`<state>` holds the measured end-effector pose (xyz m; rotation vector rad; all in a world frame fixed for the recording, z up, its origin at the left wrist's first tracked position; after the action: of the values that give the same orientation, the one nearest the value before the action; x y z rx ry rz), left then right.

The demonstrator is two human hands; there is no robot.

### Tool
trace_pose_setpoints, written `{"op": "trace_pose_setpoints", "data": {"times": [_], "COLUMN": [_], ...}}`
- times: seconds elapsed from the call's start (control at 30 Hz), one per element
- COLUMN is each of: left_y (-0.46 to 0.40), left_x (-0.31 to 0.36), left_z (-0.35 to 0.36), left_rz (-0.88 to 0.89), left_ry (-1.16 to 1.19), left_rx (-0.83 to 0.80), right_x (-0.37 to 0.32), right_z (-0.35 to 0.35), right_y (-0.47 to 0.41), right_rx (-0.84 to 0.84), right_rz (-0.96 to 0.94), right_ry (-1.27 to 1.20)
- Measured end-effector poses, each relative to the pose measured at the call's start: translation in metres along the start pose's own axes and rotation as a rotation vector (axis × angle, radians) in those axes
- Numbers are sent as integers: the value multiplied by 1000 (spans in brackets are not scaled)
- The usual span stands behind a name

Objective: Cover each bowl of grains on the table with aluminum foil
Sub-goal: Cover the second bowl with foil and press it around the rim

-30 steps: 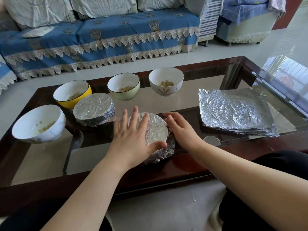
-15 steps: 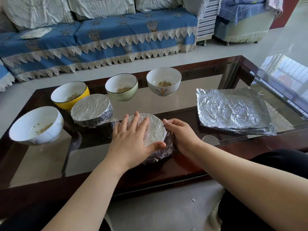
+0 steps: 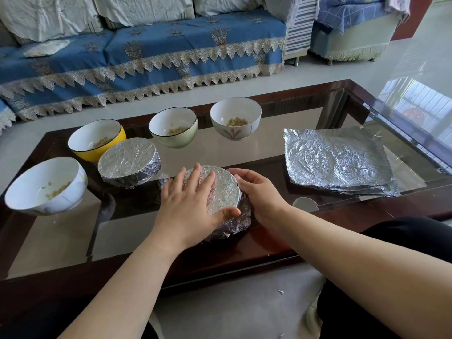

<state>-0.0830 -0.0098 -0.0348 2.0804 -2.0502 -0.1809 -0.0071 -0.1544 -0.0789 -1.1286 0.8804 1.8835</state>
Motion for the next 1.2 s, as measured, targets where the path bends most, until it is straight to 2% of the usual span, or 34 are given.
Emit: {"op": "trace_pose_setpoints", "data": {"times": [0.2,0.37,0.53,0.9,0.93,1.07,1.2], "left_y": [-1,-1,-1,-2,-2,-3,-5], "left_x": [1,0,1,3,4,12,16], "left_z": [0,1,1,1,2,4,4], "left_rz": [-9,-14,-16,-49,-63,-148,-204], "left_ry": [-13,-3,-2,-4,0,37,57], "left_rx": [1,22,25,9,8,10,14], "right_x": [0,4,1,-11,-12,-7,3], "right_z": [0,2,-3,-6,-5,-3,-5], "right_y": [1,1,0,-3,-4,-2,10], "right_rx": [-7,100,115,81,72,71,100], "right_rz": [-3,-43,-114,-109,-106,-40,-23], "right_ry": [-17,31,325,641,620,267,315]}}
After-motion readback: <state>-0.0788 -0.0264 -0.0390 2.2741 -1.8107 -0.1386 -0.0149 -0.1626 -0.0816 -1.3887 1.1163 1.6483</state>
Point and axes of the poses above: each hand's wrist, its own y-axis away from the middle knuckle, its own z-axis out of the palm, x = y × z, the point moved 1 cm from there along -y, towards the middle knuckle, and after that the axes turned 12 degrees about -x, right-handed, at the moved point
